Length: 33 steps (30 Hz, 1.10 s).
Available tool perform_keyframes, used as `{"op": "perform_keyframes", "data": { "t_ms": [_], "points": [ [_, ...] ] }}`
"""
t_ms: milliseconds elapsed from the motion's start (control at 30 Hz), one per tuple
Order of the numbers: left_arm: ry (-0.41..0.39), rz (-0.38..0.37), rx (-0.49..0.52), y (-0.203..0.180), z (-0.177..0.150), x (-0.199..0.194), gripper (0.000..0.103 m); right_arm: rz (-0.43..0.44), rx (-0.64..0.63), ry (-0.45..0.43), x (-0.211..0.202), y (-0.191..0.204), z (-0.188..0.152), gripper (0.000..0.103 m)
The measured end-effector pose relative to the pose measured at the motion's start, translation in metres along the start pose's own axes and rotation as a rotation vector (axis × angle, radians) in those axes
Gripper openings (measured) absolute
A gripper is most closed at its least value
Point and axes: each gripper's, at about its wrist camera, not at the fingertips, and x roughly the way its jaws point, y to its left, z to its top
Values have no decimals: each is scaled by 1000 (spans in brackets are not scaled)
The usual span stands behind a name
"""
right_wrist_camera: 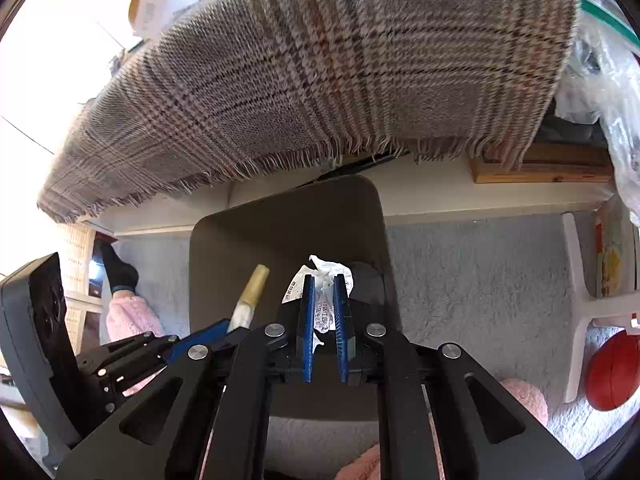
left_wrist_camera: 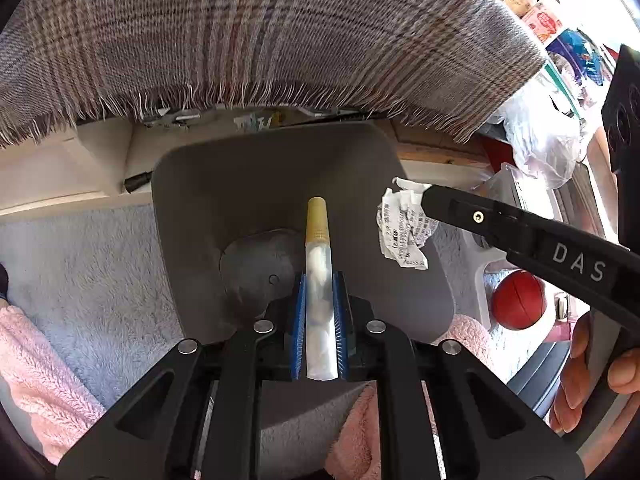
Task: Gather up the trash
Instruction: 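Carry the marker and wrapper with both tools down over the black bin, then open both tools to drop the marker and wrapper into the bin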
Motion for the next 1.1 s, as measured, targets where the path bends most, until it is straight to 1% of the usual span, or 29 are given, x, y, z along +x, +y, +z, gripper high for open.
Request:
{"op": "perform_keyframes", "data": {
  "t_ms": [33, 67, 100, 133, 167, 200, 267, 300, 333, 367, 400, 433, 467, 500, 567, 633, 733, 833, 933, 1000, 1100],
  "points": [
    [3, -3, -2, 2, 0, 1, 12, -3, 3, 6, 3, 0, 2, 13],
    [6, -5, -3, 3, 0, 2, 15, -4, 5, 10, 5, 0, 2, 14],
    [8, -3, -3, 4, 0, 2, 22, -9, 7, 14, 7, 0, 3, 15],
    [6, 0, -2, 4, 2, 1, 29, -11, 9, 16, 8, 1, 3, 27],
    [2, 3, 1, 5, 2, 1, 33, -4, 13, 17, 8, 0, 3, 51],
    [-3, 7, 3, 5, 2, 0, 34, 4, 20, 13, 6, -2, 3, 59],
    [-11, 14, 4, 3, 4, -5, 37, -3, 24, 3, 4, -1, 3, 60],
    [-20, 23, 3, 4, 3, -9, 43, -11, 22, -2, 2, 0, 4, 61],
    [-29, 28, 3, 4, 4, -13, 51, -21, 19, -13, -2, 0, 5, 65],
    [-42, 32, 0, 6, 3, -19, 58, -35, 17, -31, -8, -1, 6, 73],
    [-57, 34, -2, 7, 4, -25, 62, -50, 17, -51, -15, -1, 6, 80],
    [-69, 37, -2, 8, 5, -30, 70, -67, 22, -76, -22, -3, 7, 94],
    [-86, 46, -1, 9, 5, -37, 77, -82, 28, -97, -29, -5, 8, 100],
    [-104, 57, 0, 9, 6, -45, 80, -98, 34, -120, -37, -6, 10, 100],
    [-134, 57, -1, 10, 8, -58, 91, -106, 36, -149, -51, -8, 13, 100],
    [-169, 48, -3, 11, 10, -70, 95, -96, 37, -182, -67, -12, 17, 100],
    [-222, 35, 1, 12, 15, -91, 95, -101, 30, -246, -91, -13, 23, 100],
    [-278, 43, 5, 15, 21, -111, 95, -113, 21, -306, -116, -10, 30, 100],
    [-342, 68, 9, 18, 28, -129, 95, -111, 23, -344, -133, -12, 38, 100],
    [-370, 80, 13, 23, 34, -139, 95, -112, 27, -357, -140, -16, 41, 100],
    [-424, 131, 21, 31, 46, -153, 95, -138, 22, -385, -146, -20, 48, 100]
  ]
}}
